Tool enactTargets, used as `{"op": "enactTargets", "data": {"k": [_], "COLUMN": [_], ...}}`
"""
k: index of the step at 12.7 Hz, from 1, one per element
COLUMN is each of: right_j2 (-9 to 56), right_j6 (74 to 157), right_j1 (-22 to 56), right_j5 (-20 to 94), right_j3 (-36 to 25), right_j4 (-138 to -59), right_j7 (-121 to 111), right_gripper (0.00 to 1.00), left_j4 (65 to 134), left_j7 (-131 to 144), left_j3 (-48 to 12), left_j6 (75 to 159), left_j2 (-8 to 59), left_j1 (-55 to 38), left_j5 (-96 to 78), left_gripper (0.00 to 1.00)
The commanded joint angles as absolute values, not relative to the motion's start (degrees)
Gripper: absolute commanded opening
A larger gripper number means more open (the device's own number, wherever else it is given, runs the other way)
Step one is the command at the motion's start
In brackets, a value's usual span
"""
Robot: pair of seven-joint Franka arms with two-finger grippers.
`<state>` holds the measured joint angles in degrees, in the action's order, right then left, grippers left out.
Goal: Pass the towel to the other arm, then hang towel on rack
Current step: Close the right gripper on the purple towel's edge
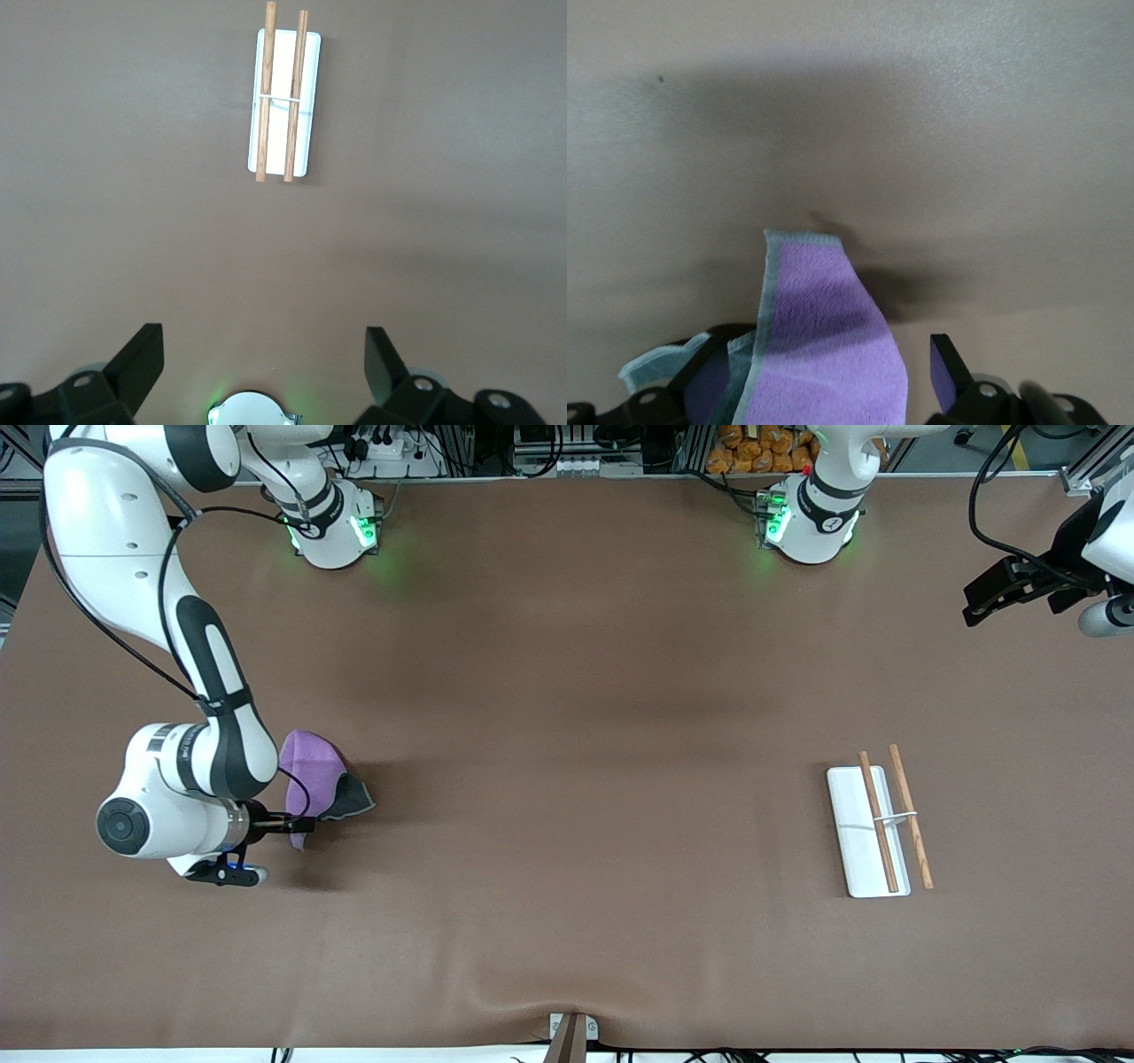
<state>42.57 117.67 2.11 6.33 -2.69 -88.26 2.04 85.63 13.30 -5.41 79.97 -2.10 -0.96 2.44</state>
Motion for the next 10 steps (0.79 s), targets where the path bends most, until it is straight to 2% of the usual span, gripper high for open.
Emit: {"op": "enactTargets", "data": {"k": [1, 2, 3, 4, 6, 7, 10], "right_j2": [43.9, 44.3, 44.3, 44.3, 44.4, 44.4, 44.3], "right_j6": [118.2, 118.2, 118.2, 118.2, 118.1, 118.1, 118.1], "right_j1": [2.3, 2.4, 2.4, 2.5, 2.7, 2.8, 3.0], "right_j5": [7.0, 7.0, 7.0, 7.0, 7.0, 7.0, 7.1], "right_j3": [-2.6, -2.6, -2.6, -2.6, -2.6, -2.6, -2.6], "right_j4": [-87.9, -87.9, -88.0, -87.9, -88.0, -88.0, -87.9], "right_j7": [2.8, 2.8, 2.8, 2.7, 2.8, 2.8, 2.8], "right_gripper": [1.00, 1.00, 0.93, 0.74, 0.17, 0.00, 0.00], "left_j4": [86.0, 86.0, 86.0, 86.0, 86.3, 86.3, 86.3], "left_j7": [12.5, 12.5, 12.4, 12.4, 12.7, 12.7, 12.7], "left_j3": [-5.8, -5.8, -5.8, -5.8, -5.8, -5.8, -5.8], "left_j6": [79.4, 79.4, 79.4, 79.4, 79.4, 79.4, 79.4], "left_j2": [-2.5, -2.5, -2.5, -2.5, -2.5, -2.5, -2.5], "left_j1": [-0.7, -0.7, -0.6, -0.7, -0.8, -0.8, -0.8], "left_j5": [3.1, 3.1, 3.0, 3.0, 3.1, 3.0, 3.0], "left_gripper": [1.00, 1.00, 1.00, 1.00, 1.00, 1.00, 1.00]}}
